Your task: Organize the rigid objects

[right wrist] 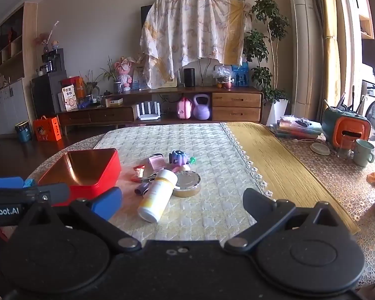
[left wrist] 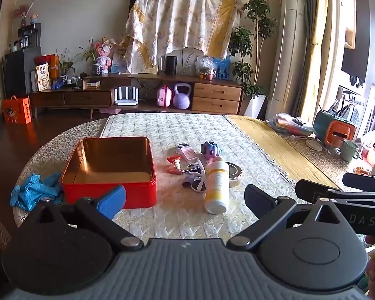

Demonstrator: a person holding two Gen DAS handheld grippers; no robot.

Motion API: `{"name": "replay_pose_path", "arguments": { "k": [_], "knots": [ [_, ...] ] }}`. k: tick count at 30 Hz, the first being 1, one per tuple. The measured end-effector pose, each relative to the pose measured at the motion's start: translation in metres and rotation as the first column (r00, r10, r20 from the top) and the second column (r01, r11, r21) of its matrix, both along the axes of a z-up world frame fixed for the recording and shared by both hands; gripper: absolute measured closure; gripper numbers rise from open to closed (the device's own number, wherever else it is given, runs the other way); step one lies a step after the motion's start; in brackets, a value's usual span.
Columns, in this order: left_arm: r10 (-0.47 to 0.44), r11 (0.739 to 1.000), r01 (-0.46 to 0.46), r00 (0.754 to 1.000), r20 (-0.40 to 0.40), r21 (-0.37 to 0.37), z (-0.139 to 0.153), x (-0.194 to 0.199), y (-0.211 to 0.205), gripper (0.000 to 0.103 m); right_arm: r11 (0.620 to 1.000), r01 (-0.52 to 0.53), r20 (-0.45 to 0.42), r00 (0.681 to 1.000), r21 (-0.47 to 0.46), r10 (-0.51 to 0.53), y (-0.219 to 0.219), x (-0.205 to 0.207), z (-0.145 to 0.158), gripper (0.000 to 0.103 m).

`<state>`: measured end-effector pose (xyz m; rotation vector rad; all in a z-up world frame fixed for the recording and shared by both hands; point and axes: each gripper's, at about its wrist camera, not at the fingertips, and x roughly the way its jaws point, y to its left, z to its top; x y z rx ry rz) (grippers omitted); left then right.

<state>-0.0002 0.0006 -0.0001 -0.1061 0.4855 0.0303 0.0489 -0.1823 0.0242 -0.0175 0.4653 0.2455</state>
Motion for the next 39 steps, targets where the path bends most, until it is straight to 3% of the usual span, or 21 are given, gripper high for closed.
{"name": "replay_pose_path", "arguments": {
  "k": [39],
  "knots": [
    [0.015,1.000,-0.015,0.999,-0.038,-0.004,-0.0065,0.0030,0.0053,0.001,1.000,-0.006,-0.035,0.999,-0.003,0.006,0.0026,0.0057,-0.0080,0.000]
  ]
}}
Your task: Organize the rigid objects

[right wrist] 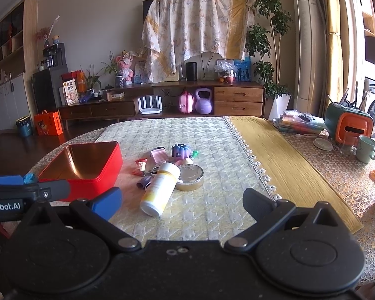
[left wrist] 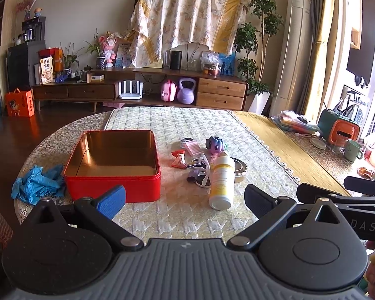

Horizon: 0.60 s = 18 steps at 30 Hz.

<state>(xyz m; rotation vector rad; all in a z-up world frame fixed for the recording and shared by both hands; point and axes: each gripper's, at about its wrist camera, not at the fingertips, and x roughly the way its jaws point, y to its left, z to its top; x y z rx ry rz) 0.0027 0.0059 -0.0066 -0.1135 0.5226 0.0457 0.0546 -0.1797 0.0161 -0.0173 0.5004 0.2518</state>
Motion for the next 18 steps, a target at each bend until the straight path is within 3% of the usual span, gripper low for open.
{"name": "replay_pose_path", "arguments": {
  "k": [18],
  "knots": [
    [0.024,1.000,-0.024,0.999,-0.031,-0.004,-0.012,0.024,0.007,0.001,0.998,-0.056,-0.051,0.997,-0.008,0.055,0.005,0.023,-0.012,0.001]
  ]
}}
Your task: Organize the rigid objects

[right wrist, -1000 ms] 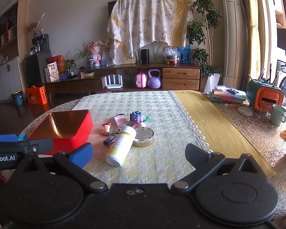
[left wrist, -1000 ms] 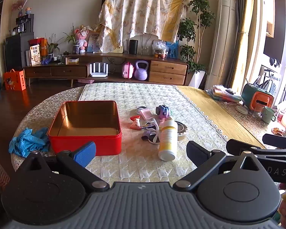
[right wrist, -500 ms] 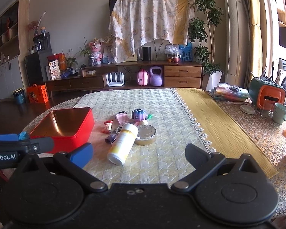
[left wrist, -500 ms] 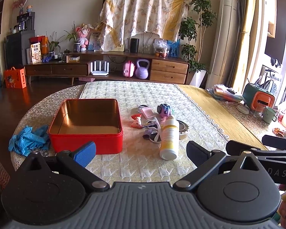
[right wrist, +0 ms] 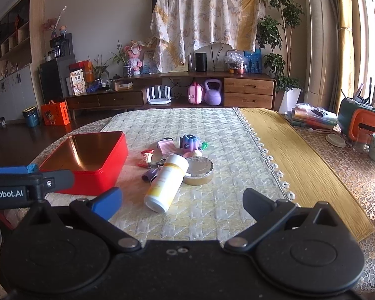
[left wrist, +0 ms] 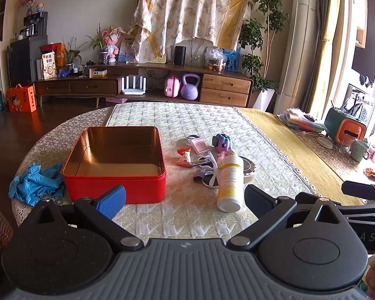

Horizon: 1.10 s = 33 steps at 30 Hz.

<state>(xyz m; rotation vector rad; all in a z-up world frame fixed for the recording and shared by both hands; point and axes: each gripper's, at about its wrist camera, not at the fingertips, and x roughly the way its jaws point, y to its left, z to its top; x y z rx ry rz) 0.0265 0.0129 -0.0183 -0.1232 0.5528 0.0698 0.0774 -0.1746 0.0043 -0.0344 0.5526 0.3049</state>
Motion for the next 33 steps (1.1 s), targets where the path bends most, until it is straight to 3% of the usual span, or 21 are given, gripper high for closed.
{"name": "replay_pose_path", "arguments": {
  "k": [15,20,26,33],
  "knots": [
    [0.012,0.999,-0.014,0.998,-0.058,-0.035,-0.015,0.052,0.012,0.001,0.996,-0.083,-0.046,0.996,-0.024,0.082,0.010,0.033,-0.016,0.001],
    [-0.018,1.000,0.018,0.999,-0.047,-0.010,-0.011,0.078,0.007,0.001,0.993,-0.113,-0.074,0.991,-0.038,0.110,0.014,0.045,-0.022,0.002],
    [-0.075,0.997,0.075,0.997,-0.028,0.007,-0.005,0.122,-0.001,0.001,0.988,-0.140,-0.095,0.986,-0.060,0.134,0.021,0.061,-0.027,0.003],
    [-0.152,0.988,0.154,0.985,-0.076,0.012,-0.008,0.190,-0.018,0.001,0.985,-0.161,-0.127,0.980,-0.069,0.151,0.030,0.087,-0.037,0.009]
  ]
}}
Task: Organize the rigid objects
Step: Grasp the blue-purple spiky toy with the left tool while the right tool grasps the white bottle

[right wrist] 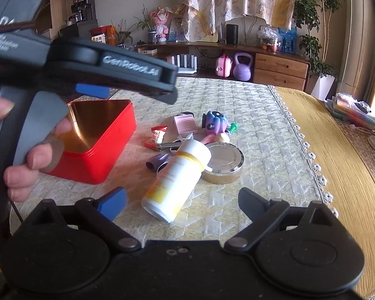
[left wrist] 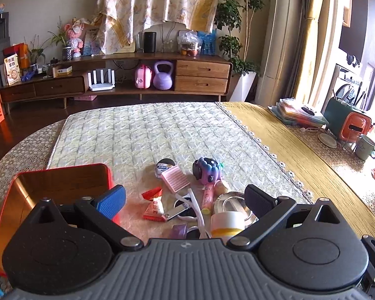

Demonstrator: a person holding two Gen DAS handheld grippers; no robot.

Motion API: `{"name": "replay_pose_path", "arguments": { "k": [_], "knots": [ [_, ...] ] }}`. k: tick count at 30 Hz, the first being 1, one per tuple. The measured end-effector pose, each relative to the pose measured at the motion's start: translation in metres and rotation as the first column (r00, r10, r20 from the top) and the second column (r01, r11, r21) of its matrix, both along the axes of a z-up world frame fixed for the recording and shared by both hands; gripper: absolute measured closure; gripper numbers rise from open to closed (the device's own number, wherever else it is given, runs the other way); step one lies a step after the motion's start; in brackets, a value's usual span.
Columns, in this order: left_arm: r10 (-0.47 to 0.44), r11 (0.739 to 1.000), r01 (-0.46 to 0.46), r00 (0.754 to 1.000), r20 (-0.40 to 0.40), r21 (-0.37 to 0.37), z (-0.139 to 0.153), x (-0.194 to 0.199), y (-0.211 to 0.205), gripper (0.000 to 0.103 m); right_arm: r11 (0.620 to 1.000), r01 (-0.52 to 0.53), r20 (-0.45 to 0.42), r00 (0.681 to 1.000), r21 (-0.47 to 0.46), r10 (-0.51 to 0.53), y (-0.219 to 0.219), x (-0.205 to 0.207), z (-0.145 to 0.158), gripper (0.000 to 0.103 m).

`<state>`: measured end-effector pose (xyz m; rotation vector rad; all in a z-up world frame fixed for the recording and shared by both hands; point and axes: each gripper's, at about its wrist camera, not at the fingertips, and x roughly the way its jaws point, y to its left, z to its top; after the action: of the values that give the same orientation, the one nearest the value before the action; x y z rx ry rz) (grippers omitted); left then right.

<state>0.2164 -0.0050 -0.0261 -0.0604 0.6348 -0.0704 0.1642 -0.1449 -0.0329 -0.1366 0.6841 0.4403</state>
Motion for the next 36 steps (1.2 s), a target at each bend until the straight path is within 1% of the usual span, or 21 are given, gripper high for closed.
{"name": "replay_pose_path", "arguments": {
  "k": [3,6,8,10,12,15,18,19,22,25,27,29,30,31,33,35,36],
  "knots": [
    [-0.024,1.000,0.024,0.999,-0.030,-0.004,-0.006,0.028,-0.007,0.001,1.000,-0.004,-0.014,1.000,-0.007,0.004,0.004,0.012,-0.007,0.010],
    [-0.037,0.999,0.037,0.998,-0.051,-0.007,-0.014,0.050,-0.014,0.001,1.000,-0.011,-0.037,0.999,-0.007,0.011,0.007,0.024,-0.013,0.014],
    [-0.054,0.999,0.053,0.995,-0.079,-0.013,-0.022,0.067,-0.018,0.001,1.000,-0.019,-0.058,0.998,-0.006,0.019,0.010,0.032,-0.018,0.015],
    [-0.075,0.997,0.072,0.991,-0.110,-0.030,-0.028,0.085,-0.022,0.001,1.000,-0.025,-0.074,0.997,0.000,0.025,0.012,0.039,-0.021,0.017],
    [-0.077,0.997,0.073,0.988,-0.136,-0.031,-0.035,0.100,-0.026,0.001,1.000,-0.022,-0.093,0.995,0.005,0.023,0.014,0.045,-0.024,0.022],
    [-0.091,0.996,0.085,0.981,-0.172,-0.040,-0.044,0.122,-0.030,0.001,0.999,-0.029,-0.116,0.993,0.014,0.031,0.018,0.053,-0.028,0.024],
    [-0.079,0.996,0.065,0.972,-0.221,-0.068,-0.053,0.142,-0.030,0.002,0.999,-0.037,-0.132,0.991,0.008,0.037,0.020,0.058,-0.033,0.025],
    [-0.073,0.995,0.054,0.969,-0.234,-0.088,-0.056,0.148,-0.028,0.002,0.999,-0.037,-0.138,0.990,0.011,0.038,0.021,0.059,-0.035,0.025],
    [-0.058,0.992,0.027,0.966,-0.254,-0.124,-0.062,0.161,-0.026,0.002,0.999,-0.036,-0.161,0.986,0.022,0.039,0.022,0.065,-0.038,0.027],
    [-0.070,0.991,0.034,0.959,-0.275,-0.132,-0.070,0.169,-0.028,0.008,0.999,-0.039,-0.174,0.984,0.030,0.044,0.023,0.067,-0.040,0.028],
    [-0.066,0.990,0.027,0.955,-0.288,-0.138,-0.074,0.172,-0.029,0.008,0.999,-0.040,-0.180,0.983,0.027,0.044,0.024,0.067,-0.042,0.028],
    [-0.061,0.990,0.021,0.953,-0.296,-0.137,-0.079,0.175,-0.030,0.009,0.999,-0.041,-0.188,0.981,0.028,0.045,0.025,0.068,-0.043,0.032],
    [-0.061,0.990,0.020,0.952,-0.301,-0.137,-0.081,0.175,-0.030,0.014,0.999,-0.040,-0.192,0.980,0.027,0.044,0.025,0.069,-0.044,0.035],
    [-0.058,0.990,0.016,0.950,-0.308,-0.138,-0.083,0.176,-0.030,0.019,0.999,-0.039,-0.194,0.980,0.030,0.044,0.025,0.070,-0.044,0.035],
    [-0.060,0.989,0.015,0.947,-0.315,-0.144,-0.085,0.177,-0.030,0.022,0.999,-0.040,-0.196,0.979,0.036,0.046,0.025,0.071,-0.046,0.036],
    [-0.062,0.990,0.020,0.950,-0.306,-0.139,-0.086,0.176,-0.032,0.024,0.998,-0.043,-0.195,0.980,0.038,0.049,0.025,0.071,-0.046,0.039],
    [-0.063,0.990,0.020,0.950,-0.306,-0.140,-0.086,0.176,-0.032,0.029,0.998,-0.046,-0.197,0.979,0.042,0.053,0.025,0.070,-0.046,0.041]
  ]
}}
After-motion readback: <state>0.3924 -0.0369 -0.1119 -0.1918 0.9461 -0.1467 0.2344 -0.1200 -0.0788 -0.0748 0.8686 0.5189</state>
